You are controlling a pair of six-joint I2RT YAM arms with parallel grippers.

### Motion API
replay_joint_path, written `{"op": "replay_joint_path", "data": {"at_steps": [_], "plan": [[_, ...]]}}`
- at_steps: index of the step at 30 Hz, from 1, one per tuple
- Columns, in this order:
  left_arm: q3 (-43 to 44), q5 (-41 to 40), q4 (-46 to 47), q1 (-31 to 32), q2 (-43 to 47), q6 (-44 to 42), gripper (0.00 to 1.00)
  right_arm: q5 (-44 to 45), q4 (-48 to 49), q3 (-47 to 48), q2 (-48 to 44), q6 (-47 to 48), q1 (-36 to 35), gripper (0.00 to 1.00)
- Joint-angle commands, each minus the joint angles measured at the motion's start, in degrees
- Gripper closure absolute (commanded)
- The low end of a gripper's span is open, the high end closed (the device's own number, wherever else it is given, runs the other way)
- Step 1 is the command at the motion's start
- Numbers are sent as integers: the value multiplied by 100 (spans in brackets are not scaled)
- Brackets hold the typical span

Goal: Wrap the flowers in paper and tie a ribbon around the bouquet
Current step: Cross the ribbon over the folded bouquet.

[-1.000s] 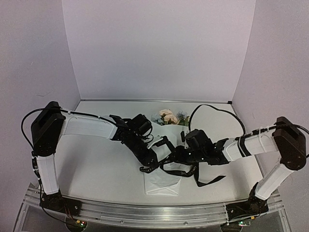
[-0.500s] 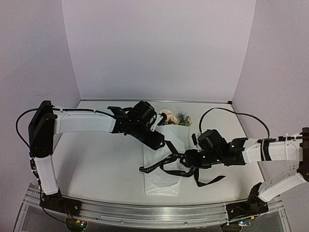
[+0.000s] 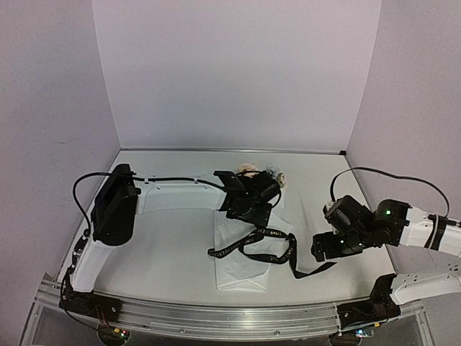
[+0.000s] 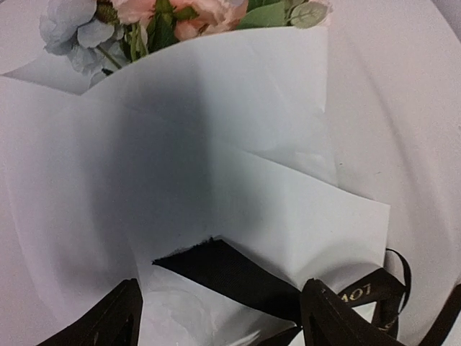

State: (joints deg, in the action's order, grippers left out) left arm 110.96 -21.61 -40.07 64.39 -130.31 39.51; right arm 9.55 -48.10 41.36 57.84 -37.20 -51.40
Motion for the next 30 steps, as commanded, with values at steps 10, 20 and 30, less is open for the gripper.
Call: {"op": "replay_joint_path", "data": {"at_steps": [10,20,30], "plan": [[991,-1020,-797,63,-752,814,42,345,-684,-367,-740,323,31,9],[900,-1135,-583,104,-479,860,49,216,-756,-463,-887,407,52,8],[891,-1417,-605,256,-331,1339,26,48,-897,-316,-938,463,56,8]]}}
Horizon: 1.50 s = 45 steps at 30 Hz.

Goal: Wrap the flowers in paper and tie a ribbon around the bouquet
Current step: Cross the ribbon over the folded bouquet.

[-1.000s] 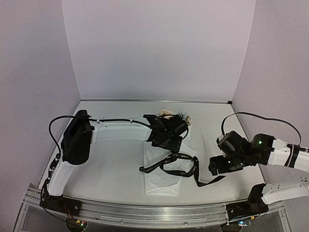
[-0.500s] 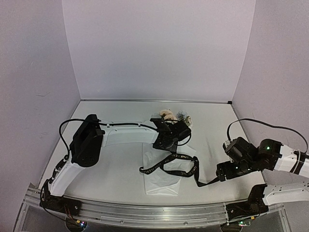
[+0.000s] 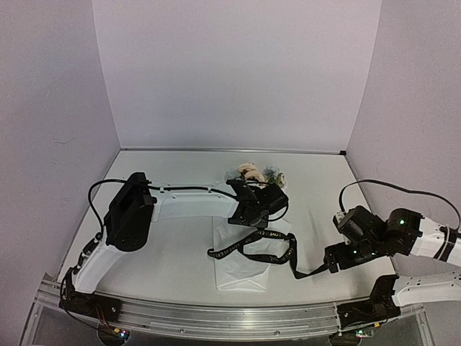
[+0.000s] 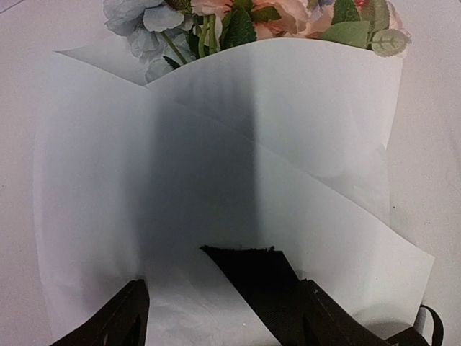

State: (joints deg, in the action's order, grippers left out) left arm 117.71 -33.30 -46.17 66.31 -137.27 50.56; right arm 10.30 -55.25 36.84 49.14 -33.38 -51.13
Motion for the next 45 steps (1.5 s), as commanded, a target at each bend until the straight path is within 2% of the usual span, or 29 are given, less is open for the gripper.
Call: {"op": "replay_joint_path", "data": {"at_steps": [1,11,18,31,38,45], "plan": [[248,-265,9,83,340,242,26,-35,-220,159,-70,99,30,8],[413,-532,9,188,220,334,22,-147,-516,316,-153,197,25,8],[1058,-564,-295,203,-336,238,22,-113,-597,240,-251,188,26,8],[1174,-719,-464,155,-692,218,46,-84,-596,113,-320,146,25,7],[1001,-820,-271,136,-550,118,72,-29,-599,47,-380,119,27,7],[468,-999,161,74,-59,-42,97,-67,-599,55,-283,158,25,8]]}}
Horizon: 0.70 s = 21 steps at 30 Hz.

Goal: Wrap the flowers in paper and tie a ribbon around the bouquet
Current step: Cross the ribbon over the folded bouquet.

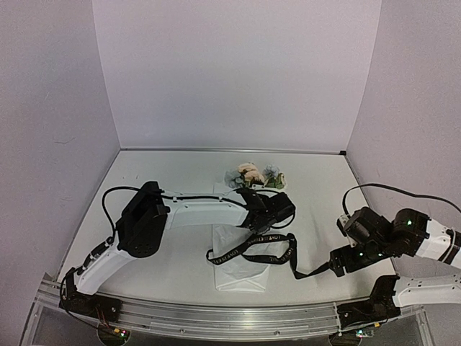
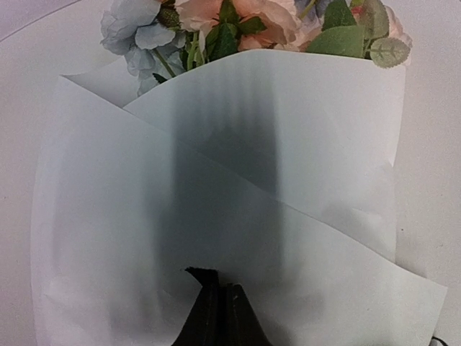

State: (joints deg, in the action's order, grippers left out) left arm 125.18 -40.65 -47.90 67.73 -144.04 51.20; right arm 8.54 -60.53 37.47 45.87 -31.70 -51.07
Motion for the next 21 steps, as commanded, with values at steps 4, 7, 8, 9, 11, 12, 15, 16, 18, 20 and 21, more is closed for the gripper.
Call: {"op": "replay_joint_path", "data": {"at_steps": [4,7,8,9,11,12,15,16,18,20,21], "plan": [[-720,-354,555,-79,1003,-132,100,-65,-57,74,265,123,19,7],[-1064,-408,743,-91,1338,-146,100,-375,15,185,568,316,22,6],[-1174,-416,810,-99,1445,-165,100,-518,53,238,681,389,21,6],[-1287,-424,873,-107,1556,-186,100,-664,99,289,799,462,19,7],[-1516,-404,1013,-123,1758,-238,100,-982,301,345,1032,584,18,8],[-1637,-379,1093,-133,1855,-276,100,-1095,411,357,1151,642,18,8],[-1979,-318,1262,-152,2111,-326,100,-1290,654,428,1545,826,20,10],[-2130,-294,1304,-161,2213,-328,100,-1373,732,457,1663,889,22,11],[-2402,-216,1449,-190,2389,-327,100,-1545,894,537,1981,955,19,14],[-2719,-96,1651,-223,2576,-358,100,-1670,1122,594,2246,974,13,16],[-2890,-30,1758,-241,2682,-368,100,-1703,1239,614,2389,994,11,16]]}}
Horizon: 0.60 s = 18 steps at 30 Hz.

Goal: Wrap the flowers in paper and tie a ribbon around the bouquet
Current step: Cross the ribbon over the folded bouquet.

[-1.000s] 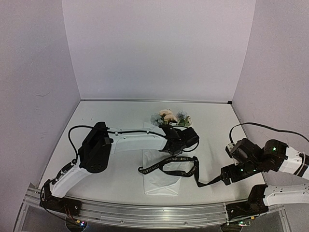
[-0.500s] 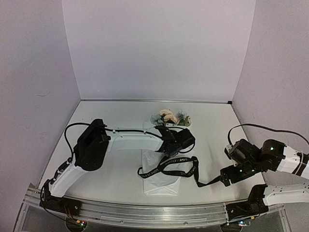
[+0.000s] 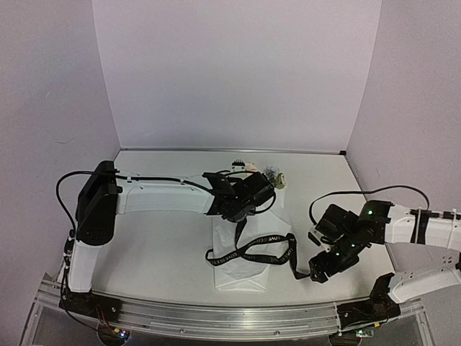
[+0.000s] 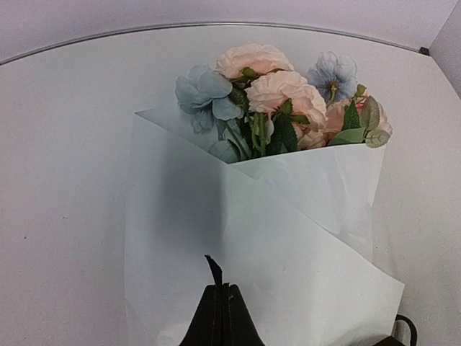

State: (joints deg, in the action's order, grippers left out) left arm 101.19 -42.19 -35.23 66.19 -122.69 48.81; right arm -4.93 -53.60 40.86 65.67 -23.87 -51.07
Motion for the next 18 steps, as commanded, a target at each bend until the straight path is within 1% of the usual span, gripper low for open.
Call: {"op": "replay_joint_path", "data": {"at_steps": [1,7,11,16,18], "plan": [[-625,173,552,-102,638,-132,100,-382,649,310,548,250,6,17],[-1326,503,929,-235,1114,-179,100,-331,860,756,1318,376,-144,22],[-1707,645,1067,-306,1384,-217,100,-121,910,898,1714,343,-362,26],[-2330,888,1387,-452,1867,-279,100,88,1042,932,2212,169,-551,36],[-2524,978,1470,-519,2014,-306,100,176,1153,915,2341,66,-554,43]]}}
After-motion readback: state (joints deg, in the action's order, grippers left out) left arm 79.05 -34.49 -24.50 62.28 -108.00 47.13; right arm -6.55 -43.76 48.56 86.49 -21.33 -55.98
